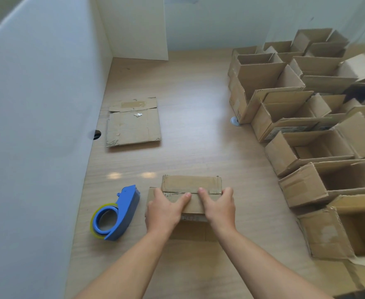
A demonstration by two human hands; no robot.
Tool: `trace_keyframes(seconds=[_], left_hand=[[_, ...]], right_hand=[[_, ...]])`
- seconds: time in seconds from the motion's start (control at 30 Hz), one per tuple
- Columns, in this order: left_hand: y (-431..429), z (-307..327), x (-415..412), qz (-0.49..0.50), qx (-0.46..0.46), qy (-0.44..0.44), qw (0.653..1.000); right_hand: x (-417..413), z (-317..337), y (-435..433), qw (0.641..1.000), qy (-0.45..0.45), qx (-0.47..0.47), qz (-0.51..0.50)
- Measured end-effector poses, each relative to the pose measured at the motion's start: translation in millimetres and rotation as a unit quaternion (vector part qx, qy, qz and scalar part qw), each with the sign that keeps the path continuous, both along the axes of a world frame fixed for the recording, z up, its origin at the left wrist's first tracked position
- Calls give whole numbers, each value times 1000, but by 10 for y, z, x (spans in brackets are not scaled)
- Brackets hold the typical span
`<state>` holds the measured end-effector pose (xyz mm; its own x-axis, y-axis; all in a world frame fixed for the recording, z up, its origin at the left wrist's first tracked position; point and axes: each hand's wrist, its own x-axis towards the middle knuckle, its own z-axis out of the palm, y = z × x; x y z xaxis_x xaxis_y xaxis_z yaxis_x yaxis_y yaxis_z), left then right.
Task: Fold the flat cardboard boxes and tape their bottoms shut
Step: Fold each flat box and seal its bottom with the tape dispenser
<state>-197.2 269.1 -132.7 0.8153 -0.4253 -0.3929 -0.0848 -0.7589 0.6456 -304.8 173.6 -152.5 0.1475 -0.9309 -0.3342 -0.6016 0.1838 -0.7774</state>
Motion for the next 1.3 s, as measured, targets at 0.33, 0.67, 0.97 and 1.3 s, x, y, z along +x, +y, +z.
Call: trace_keyframes(seconds=[0.33,0.67,0.97,1.3], left_hand=[[52,9,99,24,-86,15,996],[107,125,150,69,-149,185,969],[95,205,59,45,-234,238,942],[-14,337,-158,4,-294,155,943]], right_hand=[[-74,47,-39,999,-49,1,-8],[-143,-46,-22,980,-161,64,-99],[-353,397,-200,996,-84,-12,22],[-501,433,-224,956,-264,0,-132]])
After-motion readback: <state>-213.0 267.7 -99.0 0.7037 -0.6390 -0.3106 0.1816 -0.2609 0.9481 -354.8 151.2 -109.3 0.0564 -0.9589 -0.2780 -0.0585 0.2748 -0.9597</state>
